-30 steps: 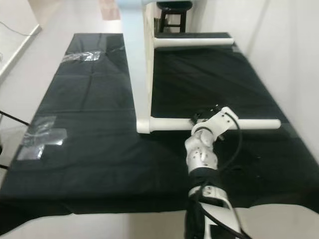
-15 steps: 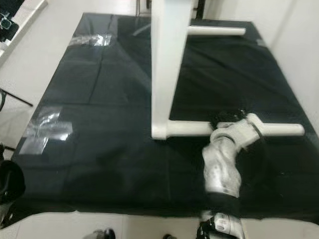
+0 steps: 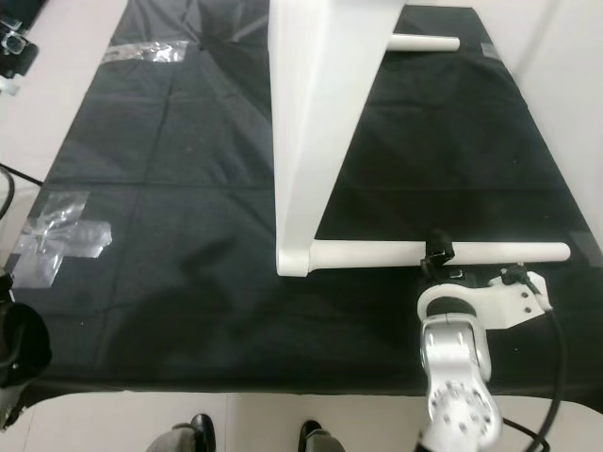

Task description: Building children table

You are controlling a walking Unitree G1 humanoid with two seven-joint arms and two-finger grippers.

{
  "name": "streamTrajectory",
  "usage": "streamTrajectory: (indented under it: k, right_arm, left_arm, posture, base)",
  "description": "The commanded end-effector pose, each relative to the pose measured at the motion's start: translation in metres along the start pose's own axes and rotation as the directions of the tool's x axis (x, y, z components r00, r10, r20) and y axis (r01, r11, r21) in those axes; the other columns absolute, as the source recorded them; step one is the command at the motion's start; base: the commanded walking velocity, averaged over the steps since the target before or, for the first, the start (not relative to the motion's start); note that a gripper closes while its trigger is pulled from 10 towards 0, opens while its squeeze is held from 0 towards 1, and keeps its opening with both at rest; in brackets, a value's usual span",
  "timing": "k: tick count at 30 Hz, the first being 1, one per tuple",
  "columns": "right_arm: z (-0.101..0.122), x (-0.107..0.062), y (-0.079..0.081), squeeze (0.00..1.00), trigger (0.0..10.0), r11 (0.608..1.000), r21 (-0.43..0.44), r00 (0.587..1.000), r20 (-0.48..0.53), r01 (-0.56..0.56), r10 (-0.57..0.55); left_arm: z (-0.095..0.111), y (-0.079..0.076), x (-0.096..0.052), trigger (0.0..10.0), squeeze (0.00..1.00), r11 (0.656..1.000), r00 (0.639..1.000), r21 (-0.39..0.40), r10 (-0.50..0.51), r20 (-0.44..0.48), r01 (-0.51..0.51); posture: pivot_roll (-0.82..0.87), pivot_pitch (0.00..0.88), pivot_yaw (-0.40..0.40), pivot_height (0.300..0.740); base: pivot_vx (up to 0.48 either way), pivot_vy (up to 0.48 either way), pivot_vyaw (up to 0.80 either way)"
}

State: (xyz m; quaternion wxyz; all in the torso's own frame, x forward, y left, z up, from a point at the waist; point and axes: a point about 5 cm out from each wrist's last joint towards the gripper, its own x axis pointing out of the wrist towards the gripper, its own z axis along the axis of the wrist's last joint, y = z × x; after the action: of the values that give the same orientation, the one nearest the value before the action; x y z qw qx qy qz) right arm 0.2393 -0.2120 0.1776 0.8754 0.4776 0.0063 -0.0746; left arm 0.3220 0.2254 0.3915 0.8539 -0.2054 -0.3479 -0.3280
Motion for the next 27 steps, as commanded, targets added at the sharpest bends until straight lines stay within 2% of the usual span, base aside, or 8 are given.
streamTrajectory:
  k: [1, 8, 13, 15, 17, 18, 21, 27]
  right_arm:
    - [-0.010, -0.008, 0.009, 0.90, 10.0, 0.994, -0.015, 0.989, -0.110, -0.106, 0.104]
    - [-0.002, -0.017, 0.013, 0.88, 10.0, 0.977, -0.011, 0.964, -0.165, -0.213, 0.209]
    - [0.009, -0.027, 0.032, 0.80, 10.0, 0.887, -0.102, 0.876, -0.242, -0.450, 0.417]
    - [0.018, -0.022, 0.044, 0.36, 10.0, 0.843, -0.160, 0.850, -0.234, -0.513, 0.473]
    - [0.019, -0.021, 0.046, 0.36, 10.0, 0.837, -0.168, 0.846, -0.231, -0.521, 0.480]
    - [0.019, -0.015, 0.051, 0.00, 10.0, 0.812, -0.259, 0.849, -0.233, -0.524, 0.474]
    - [0.017, 0.005, 0.066, 0.00, 10.0, 0.738, -0.480, 0.876, -0.176, -0.474, 0.449]
    - [0.008, 0.033, 0.077, 0.00, 10.0, 0.679, -0.628, 0.905, -0.104, -0.381, 0.412]
  left_arm:
    - [0.001, -0.003, -0.001, 10.0, 0.00, 1.000, 1.000, 0.008, -0.015, 0.014, 0.015]
    - [-0.001, -0.008, -0.002, 10.0, 0.00, 0.999, 0.999, -0.001, -0.032, 0.014, 0.033]
    - [-0.010, -0.017, -0.009, 10.0, 0.00, 0.998, 0.997, -0.011, -0.067, -0.029, 0.067]
    - [-0.021, -0.026, -0.015, 10.0, 0.00, 0.996, 0.993, 0.005, -0.085, -0.083, 0.085]
    - [-0.024, -0.027, -0.017, 10.0, 0.00, 0.996, 0.992, 0.011, -0.083, -0.095, 0.085]
    - [-0.031, -0.031, -0.021, 10.0, 0.00, 0.997, 0.991, 0.017, -0.068, -0.119, 0.070]
    - [-0.055, -0.042, -0.045, 10.0, 0.00, 0.998, 0.977, 0.060, 0.018, -0.214, -0.005]
    - [-0.081, -0.048, -0.080, 10.0, 0.00, 0.987, 0.940, 0.085, 0.153, -0.304, -0.133]
  posture:
    - [-0.06, 0.306, -0.032, 0.740]
    - [-0.06, 0.299, -0.041, 0.740]
    - [-0.06, 0.288, -0.042, 0.740]
    - [-0.06, 0.282, -0.043, 0.740]
    - [-0.06, 0.282, -0.043, 0.740]
    - [-0.04, 0.272, -0.047, 0.740]
    - [-0.02, 0.255, -0.050, 0.740]
    - [0.01, 0.228, -0.059, 0.740]
  base:
    - [0.000, 0.000, 0.00]
    - [0.000, 0.000, 0.00]
    - [0.000, 0.000, 0.00]
    - [0.000, 0.000, 0.00]
    - [0.000, 0.000, 0.00]
    - [0.000, 0.000, 0.00]
    - [0.000, 0.000, 0.00]
    - [0.000, 0.000, 0.00]
